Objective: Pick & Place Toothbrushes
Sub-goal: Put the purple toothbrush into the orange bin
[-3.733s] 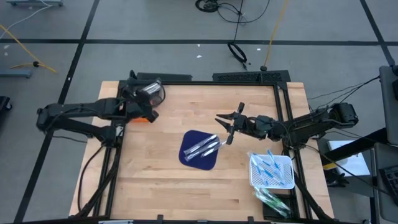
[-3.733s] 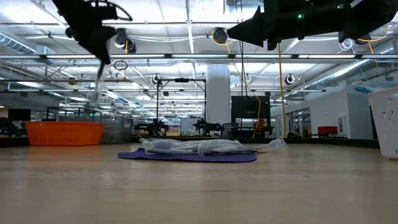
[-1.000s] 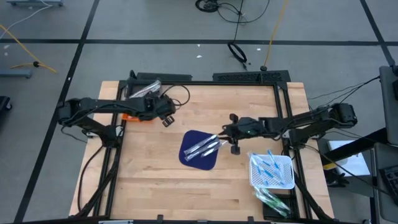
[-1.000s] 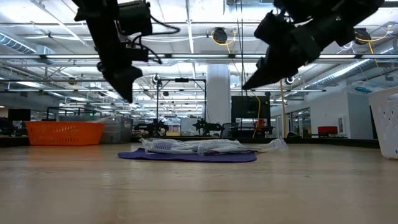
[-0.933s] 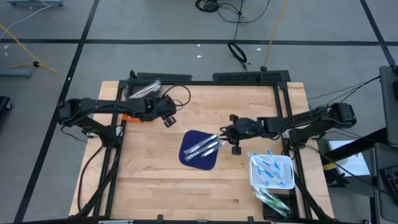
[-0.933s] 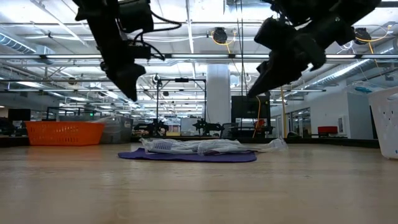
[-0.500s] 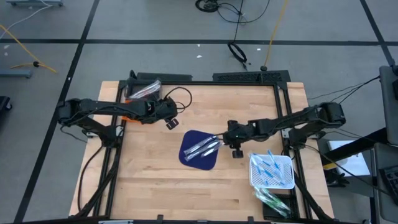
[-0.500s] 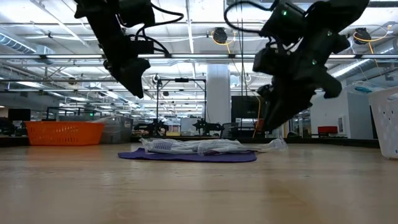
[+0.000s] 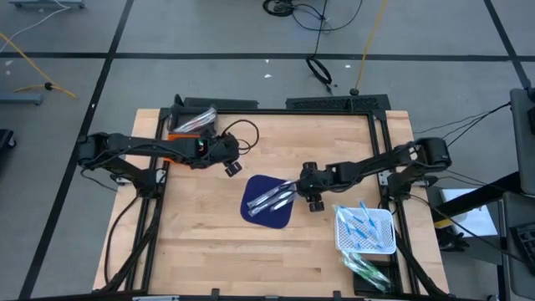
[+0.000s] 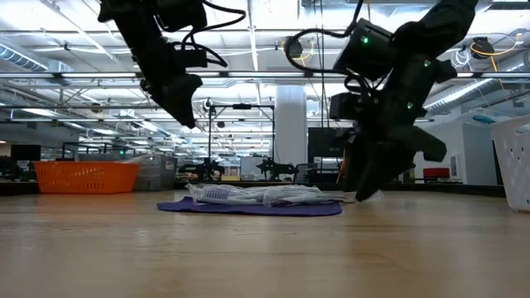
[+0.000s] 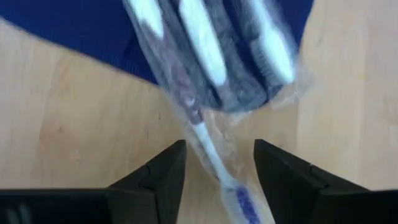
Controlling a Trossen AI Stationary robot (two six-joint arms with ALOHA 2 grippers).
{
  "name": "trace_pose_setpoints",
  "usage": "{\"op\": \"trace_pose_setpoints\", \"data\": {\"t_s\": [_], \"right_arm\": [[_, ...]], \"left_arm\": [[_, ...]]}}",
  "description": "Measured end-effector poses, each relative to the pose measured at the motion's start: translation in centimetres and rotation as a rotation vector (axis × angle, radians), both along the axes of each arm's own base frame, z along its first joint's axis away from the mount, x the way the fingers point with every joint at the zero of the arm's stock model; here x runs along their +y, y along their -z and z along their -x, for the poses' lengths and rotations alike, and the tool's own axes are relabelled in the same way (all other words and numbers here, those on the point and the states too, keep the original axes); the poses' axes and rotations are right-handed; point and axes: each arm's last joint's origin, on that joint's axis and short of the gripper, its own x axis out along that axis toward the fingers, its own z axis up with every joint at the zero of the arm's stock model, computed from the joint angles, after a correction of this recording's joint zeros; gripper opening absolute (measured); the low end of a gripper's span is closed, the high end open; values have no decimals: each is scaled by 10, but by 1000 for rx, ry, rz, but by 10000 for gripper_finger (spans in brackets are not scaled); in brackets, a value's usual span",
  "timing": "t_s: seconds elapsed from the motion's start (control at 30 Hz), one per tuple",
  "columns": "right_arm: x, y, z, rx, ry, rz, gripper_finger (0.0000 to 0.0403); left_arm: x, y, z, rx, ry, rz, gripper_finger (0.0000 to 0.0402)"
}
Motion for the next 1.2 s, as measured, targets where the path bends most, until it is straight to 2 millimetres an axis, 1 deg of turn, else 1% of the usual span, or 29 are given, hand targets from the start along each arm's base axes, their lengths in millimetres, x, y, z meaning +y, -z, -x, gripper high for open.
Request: {"op": "trace_pose_setpoints", "data": {"t_s": [0.13,0.23,0.33,0.5,0.53,0.7,0.93,1.1,1.2], "right_arm": [[0,7,-2,17,-10,5,182],[0,8,-2,33,-8,4,159],[0,7,0,45,-8,0,120],[0,-2,9,66,-10,2,24],[0,-4,10,63,-11,2,13],[3,-22,15,11,-26,-1,3],[6,-57,24,-142,-14,12,1],[0,-86,33,-294,111,107,0],[-1,-105,36,-431,175,122,0]], "left_arm": [[0,0,0,-4,1,-1,182],[0,0,0,-5,0,0,182],[0,0,-1,-7,0,-1,182],[0,0,-1,-8,-1,0,182],[0,0,-1,-8,-1,0,182],[0,-1,-1,-13,-3,0,182],[-2,-2,-6,-73,33,49,182],[-8,-10,-18,-191,167,77,182],[-13,-19,-28,-300,269,69,182]]}}
